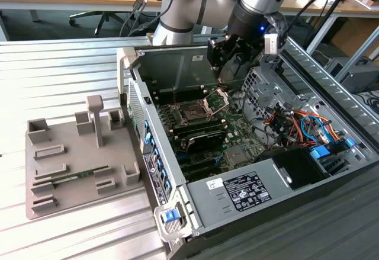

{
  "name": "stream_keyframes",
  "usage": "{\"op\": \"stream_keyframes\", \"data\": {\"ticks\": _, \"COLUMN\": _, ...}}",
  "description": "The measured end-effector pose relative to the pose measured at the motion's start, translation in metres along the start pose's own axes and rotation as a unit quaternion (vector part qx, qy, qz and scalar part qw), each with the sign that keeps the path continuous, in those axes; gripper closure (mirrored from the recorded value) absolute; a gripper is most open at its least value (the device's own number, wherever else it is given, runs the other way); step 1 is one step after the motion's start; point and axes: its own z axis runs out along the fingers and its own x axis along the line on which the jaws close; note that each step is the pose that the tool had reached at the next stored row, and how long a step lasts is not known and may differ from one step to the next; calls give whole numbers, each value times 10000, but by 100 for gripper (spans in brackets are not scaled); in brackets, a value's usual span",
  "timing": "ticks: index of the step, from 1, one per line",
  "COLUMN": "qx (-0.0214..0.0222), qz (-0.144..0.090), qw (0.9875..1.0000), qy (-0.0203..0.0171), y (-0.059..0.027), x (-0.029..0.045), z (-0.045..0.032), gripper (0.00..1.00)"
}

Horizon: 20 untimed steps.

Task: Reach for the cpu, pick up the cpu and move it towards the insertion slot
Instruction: 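Pick up the cpu and move it towards the insertion slot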

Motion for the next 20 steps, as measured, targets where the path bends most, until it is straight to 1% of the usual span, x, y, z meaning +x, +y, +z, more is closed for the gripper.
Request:
{"op": "stream_keyframes", "data": {"ticks": 10, "qx": 0, "qz": 0, "qw": 10000, "qy": 0, "y": 40, "x": 2, "z": 43, "gripper": 45}}
{"op": "stream_keyframes", "data": {"ticks": 20, "qx": 0, "qz": 0, "qw": 10000, "qy": 0, "y": 47, "x": 2, "z": 62, "gripper": 45}}
